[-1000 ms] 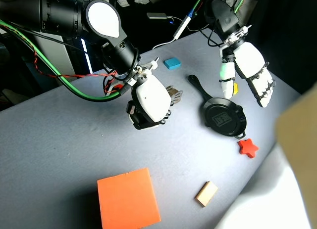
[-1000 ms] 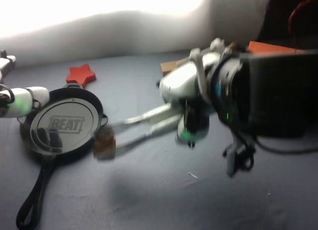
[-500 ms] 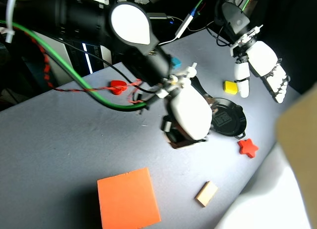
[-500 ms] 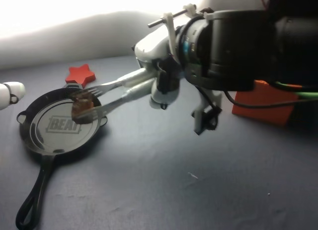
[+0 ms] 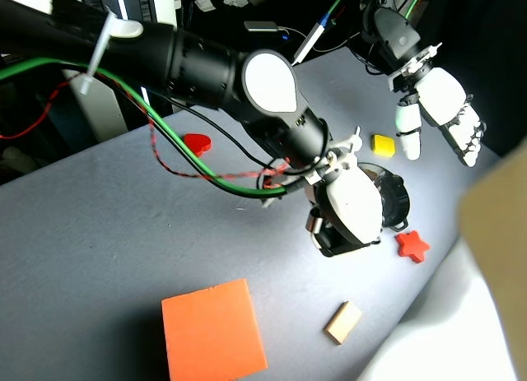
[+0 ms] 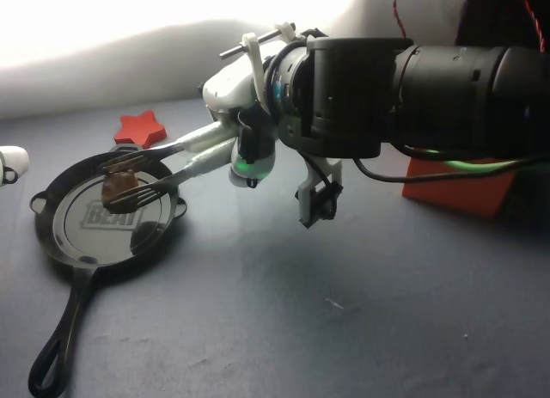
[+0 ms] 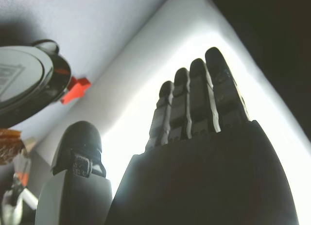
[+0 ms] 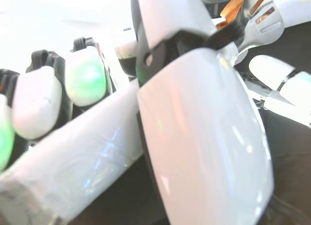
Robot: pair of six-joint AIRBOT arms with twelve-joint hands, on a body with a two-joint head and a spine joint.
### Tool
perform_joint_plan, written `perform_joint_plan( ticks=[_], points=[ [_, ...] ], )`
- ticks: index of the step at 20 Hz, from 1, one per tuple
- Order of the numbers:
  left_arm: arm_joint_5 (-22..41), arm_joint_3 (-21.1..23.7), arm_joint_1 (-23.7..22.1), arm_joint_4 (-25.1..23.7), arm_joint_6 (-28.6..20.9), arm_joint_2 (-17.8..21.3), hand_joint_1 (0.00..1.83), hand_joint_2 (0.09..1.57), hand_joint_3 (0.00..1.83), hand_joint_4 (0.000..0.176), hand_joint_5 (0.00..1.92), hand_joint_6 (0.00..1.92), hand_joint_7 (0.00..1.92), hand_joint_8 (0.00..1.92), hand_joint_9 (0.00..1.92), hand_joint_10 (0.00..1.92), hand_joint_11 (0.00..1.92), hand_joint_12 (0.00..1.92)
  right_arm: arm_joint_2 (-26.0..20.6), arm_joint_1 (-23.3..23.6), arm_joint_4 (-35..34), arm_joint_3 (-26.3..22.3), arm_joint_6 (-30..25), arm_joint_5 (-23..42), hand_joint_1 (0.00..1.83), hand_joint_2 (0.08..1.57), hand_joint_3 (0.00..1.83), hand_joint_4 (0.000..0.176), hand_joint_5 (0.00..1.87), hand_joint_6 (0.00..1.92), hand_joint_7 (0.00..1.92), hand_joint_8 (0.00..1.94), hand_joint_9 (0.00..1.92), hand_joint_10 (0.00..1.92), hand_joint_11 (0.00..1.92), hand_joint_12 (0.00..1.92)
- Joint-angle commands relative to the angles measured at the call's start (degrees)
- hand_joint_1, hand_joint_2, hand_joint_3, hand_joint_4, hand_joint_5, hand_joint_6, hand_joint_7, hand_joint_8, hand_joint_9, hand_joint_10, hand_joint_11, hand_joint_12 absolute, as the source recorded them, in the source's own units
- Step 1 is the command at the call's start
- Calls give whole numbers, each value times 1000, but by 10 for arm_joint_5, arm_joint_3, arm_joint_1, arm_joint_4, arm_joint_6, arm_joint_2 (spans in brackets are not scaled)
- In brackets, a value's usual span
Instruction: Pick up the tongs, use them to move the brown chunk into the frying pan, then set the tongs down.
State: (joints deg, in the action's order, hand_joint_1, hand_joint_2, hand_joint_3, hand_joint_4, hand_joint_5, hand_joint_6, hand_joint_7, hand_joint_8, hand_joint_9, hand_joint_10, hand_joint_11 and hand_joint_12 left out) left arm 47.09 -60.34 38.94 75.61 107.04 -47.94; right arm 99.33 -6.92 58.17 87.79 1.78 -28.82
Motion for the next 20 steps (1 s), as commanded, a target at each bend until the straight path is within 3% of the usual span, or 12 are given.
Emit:
perform_joint_plan(
  ticks=[1, 5, 7, 9, 10, 11, 13, 15, 19, 20],
  points=[
    [51, -7, 0, -27, 0, 9, 0, 1282, 4, 0, 26, 6, 105, 7, 103, 6, 0, 354, 0, 0, 23, 4, -2, 28, 1001, 1368, 0, 176, 1211, 1921, 1321, 1941, 1391, 1921, 1476, 1921],
    [51, -8, 7, -27, 0, 9, 0, 1290, 5, 0, 43, 10, 109, 4, 108, 6, 0, 397, 7, -7, 23, 12, -2, 40, 943, 1385, 0, 176, 1161, 1921, 1276, 1941, 1334, 1921, 1395, 1921],
    [51, -9, 12, -27, -2, 9, 0, 1289, 3, 0, 37, 4, 92, 7, 89, 13, 0, 312, 7, -7, 23, 12, -2, 40, 905, 1394, 3, 176, 1132, 1921, 1255, 1941, 1309, 1921, 1351, 1921],
    [51, -10, 14, -27, -3, 9, 0, 1290, 1, 0, 44, 5, 108, 6, 102, 15, 0, 405, 7, -8, 23, 11, -2, 40, 896, 1396, 2, 174, 1100, 1921, 1256, 1941, 1309, 1921, 1325, 1921],
    [51, -10, 14, -27, -3, 9, 0, 1289, 0, 0, 47, 6, 112, 7, 107, 16, 0, 418, 7, -9, 23, 11, -2, 38, 898, 1393, 0, 36, 1057, 1921, 1247, 1941, 1302, 1921, 1299, 1921],
    [51, -9, 14, -27, -3, 9, 0, 1289, 0, 0, 48, 6, 109, 5, 107, 16, 0, 419, 7, -10, 23, 11, -3, 35, 868, 1403, 0, 0, 1003, 1914, 1234, 1941, 1293, 1921, 1268, 1921],
    [51, -8, 12, -27, -3, 9, 0, 1271, 0, 0, 54, 6, 109, 2, 110, 14, 0, 442, 7, -12, 23, 12, -3, 27, 803, 1415, 3, 0, 940, 1846, 1187, 1918, 1234, 1921, 1173, 1921],
    [51, -7, 12, -27, -3, 8, 0, 1272, 0, 0, 64, 6, 118, 2, 119, 13, 0, 482, 7, -12, 23, 11, -6, 19, 772, 1410, 1, 0, 916, 1639, 1137, 1740, 1123, 1921, 1038, 1921],
    [51, -8, 12, -28, -3, 8, 0, 1276, 0, 0, 60, 2, 104, 2, 112, 8, 0, 459, 6, -12, 23, 11, -6, 19, 751, 1395, 0, 0, 954, 1320, 1153, 1340, 1057, 1679, 871, 1921],
    [51, -8, 12, -28, -3, 8, 0, 1277, 0, 0, 71, 5, 109, 3, 118, 9, 0, 496, 6, -12, 23, 11, -6, 19, 726, 1401, 0, 0, 940, 1163, 1155, 1153, 1034, 1529, 797, 1835]
  ],
)
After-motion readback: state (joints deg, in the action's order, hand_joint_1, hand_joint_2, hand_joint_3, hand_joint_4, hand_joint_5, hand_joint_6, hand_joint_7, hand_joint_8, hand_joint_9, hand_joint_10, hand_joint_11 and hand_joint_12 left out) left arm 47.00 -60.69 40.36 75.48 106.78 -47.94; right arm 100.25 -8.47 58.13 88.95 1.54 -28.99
